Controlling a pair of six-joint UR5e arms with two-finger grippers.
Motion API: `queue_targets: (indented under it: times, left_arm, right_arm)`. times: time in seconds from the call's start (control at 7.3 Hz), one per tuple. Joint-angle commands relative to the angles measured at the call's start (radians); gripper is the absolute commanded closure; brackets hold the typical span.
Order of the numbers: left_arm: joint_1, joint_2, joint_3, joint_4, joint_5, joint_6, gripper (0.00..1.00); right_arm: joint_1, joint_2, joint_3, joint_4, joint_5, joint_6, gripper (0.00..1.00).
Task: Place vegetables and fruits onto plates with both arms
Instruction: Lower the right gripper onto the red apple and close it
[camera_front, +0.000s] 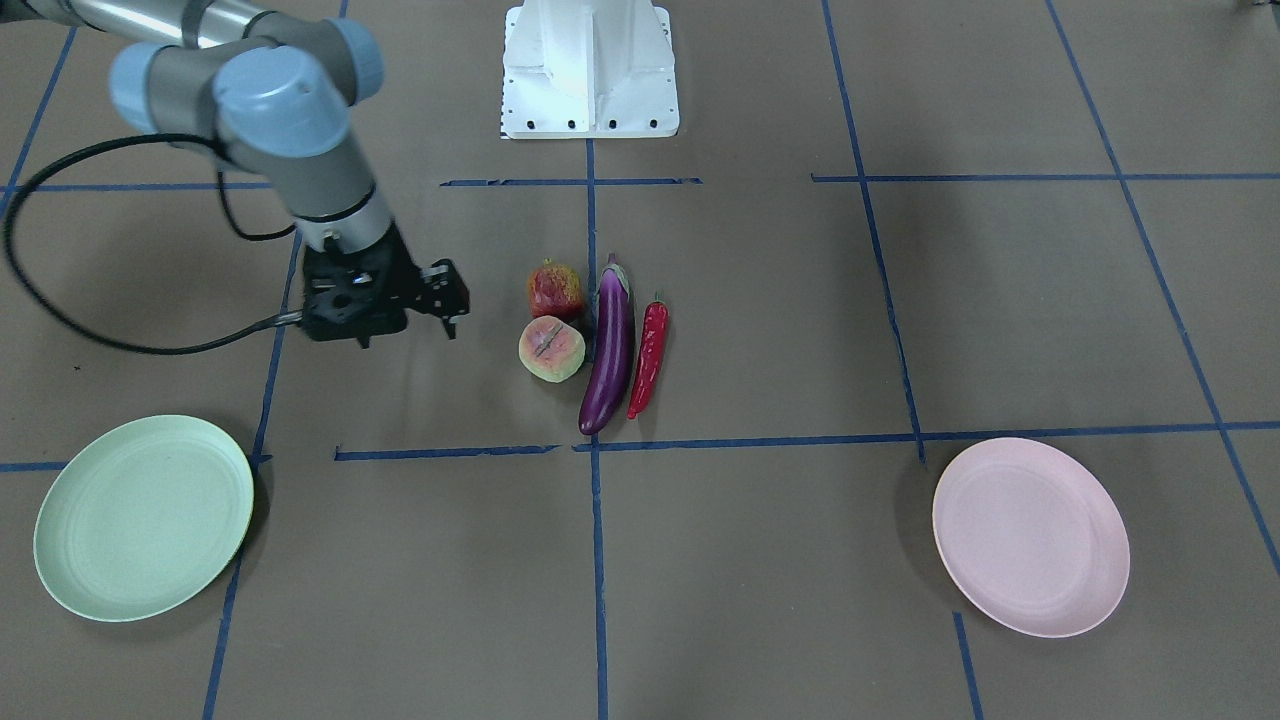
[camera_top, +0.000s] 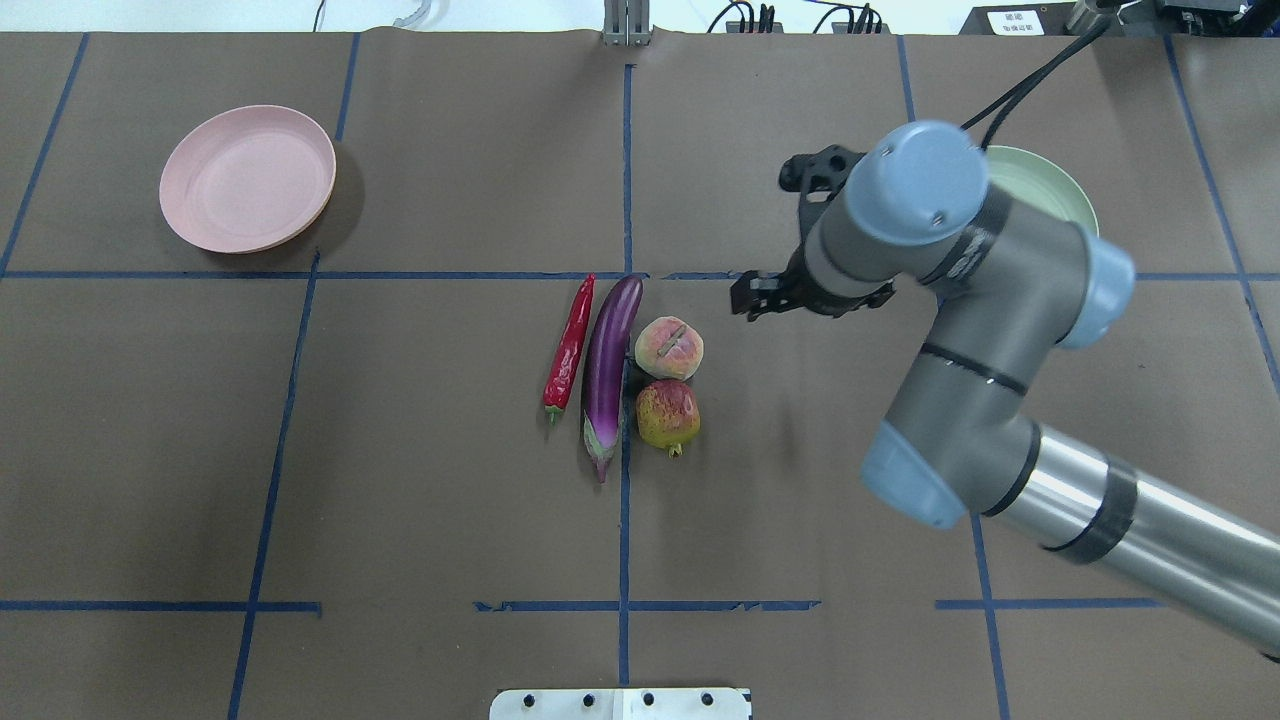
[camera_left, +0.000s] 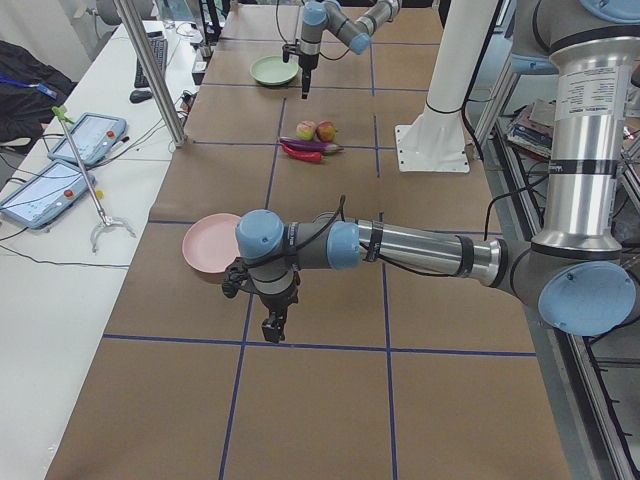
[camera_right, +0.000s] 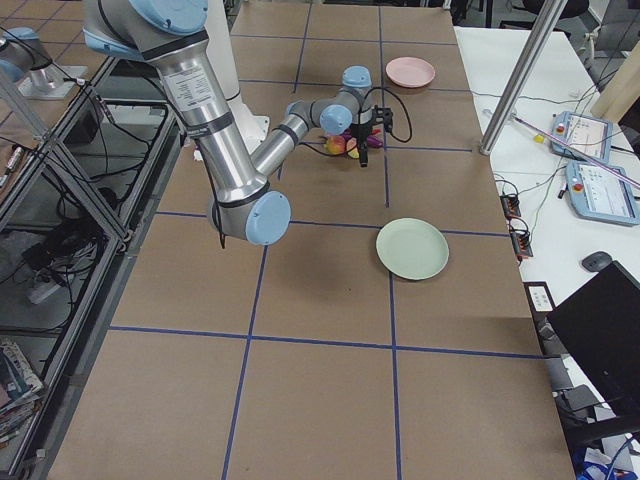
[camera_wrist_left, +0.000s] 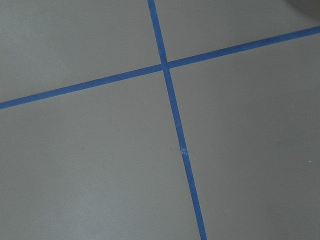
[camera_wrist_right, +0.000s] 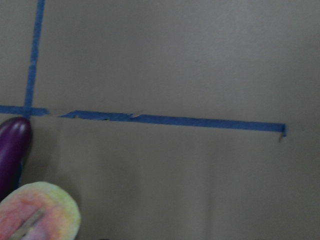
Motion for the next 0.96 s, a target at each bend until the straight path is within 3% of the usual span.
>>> queue_targets:
  times: [0.0,0.27,0.82]
  left_arm:
    - [0.000,0.001,0.007,0.000,0.000,0.000,0.00]
    - [0.000,0.002,0.008,0.000,0.001,0.000,0.00]
    - [0.000,0.002,0.008,0.000,0.000,-0.002,0.00]
  right_arm:
    - [-0.140,0.107,-0.063,-0.008,-0.124,0.150,0.00]
    - [-0.165,0.183,-0.137,-0.060,-0.165,0.161,0.00]
    - [-0.204,0.182,-0.179,-0.060,-0.167,0.155,0.00]
